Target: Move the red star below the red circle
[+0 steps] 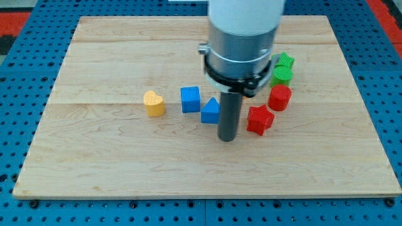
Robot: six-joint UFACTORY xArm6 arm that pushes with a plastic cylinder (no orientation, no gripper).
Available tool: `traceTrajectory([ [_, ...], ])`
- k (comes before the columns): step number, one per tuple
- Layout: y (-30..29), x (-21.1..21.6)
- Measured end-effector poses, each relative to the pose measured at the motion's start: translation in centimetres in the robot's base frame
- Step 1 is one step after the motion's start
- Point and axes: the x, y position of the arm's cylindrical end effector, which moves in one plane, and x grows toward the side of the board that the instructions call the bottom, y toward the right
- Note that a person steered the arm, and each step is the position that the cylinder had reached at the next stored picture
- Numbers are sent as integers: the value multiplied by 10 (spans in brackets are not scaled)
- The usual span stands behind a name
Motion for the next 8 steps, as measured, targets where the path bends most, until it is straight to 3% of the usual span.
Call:
traceTrajectory([
  [4, -8, -17],
  [8, 84, -30],
])
